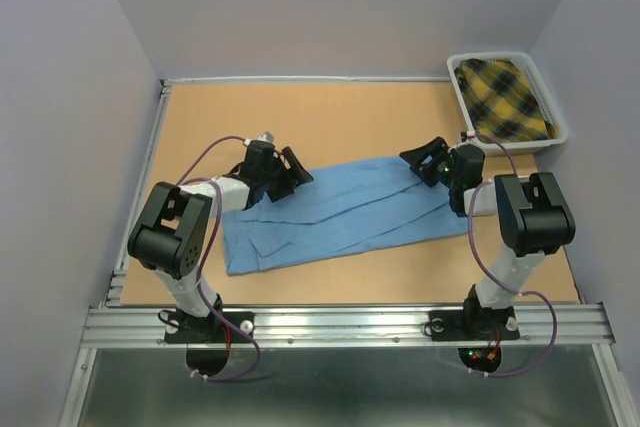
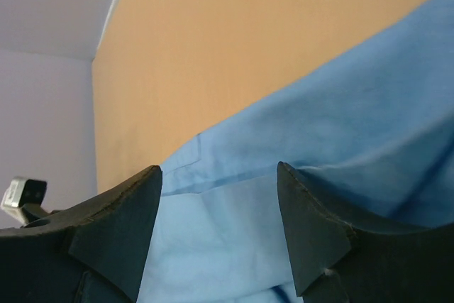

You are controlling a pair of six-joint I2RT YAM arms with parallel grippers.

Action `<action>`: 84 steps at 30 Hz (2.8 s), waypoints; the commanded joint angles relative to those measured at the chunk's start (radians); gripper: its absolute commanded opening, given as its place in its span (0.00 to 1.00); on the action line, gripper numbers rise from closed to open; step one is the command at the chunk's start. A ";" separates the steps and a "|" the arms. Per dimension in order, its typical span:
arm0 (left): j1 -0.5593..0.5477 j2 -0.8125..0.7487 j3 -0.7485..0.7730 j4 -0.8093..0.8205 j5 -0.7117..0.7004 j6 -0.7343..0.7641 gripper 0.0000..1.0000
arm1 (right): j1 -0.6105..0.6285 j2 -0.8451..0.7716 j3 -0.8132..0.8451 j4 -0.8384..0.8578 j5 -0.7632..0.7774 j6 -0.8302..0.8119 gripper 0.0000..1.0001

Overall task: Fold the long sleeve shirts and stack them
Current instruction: Fold the shirt

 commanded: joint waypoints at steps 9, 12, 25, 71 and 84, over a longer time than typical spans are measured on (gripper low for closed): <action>0.086 -0.046 -0.117 0.042 -0.001 0.001 0.82 | -0.138 0.041 -0.026 0.029 0.035 -0.040 0.71; 0.089 -0.101 -0.112 0.019 -0.004 0.010 0.82 | -0.138 -0.026 0.007 -0.038 0.010 -0.072 0.71; 0.089 -0.428 -0.052 -0.206 -0.129 0.121 0.86 | -0.136 -0.392 0.123 -0.558 0.033 -0.337 0.71; 0.175 -0.174 -0.109 -0.325 0.150 0.230 0.85 | 0.259 0.074 0.435 -0.873 0.564 -0.535 0.71; -0.147 -0.586 -0.275 -0.229 0.174 -0.097 0.86 | 0.256 0.276 0.956 -0.933 0.414 -0.692 0.71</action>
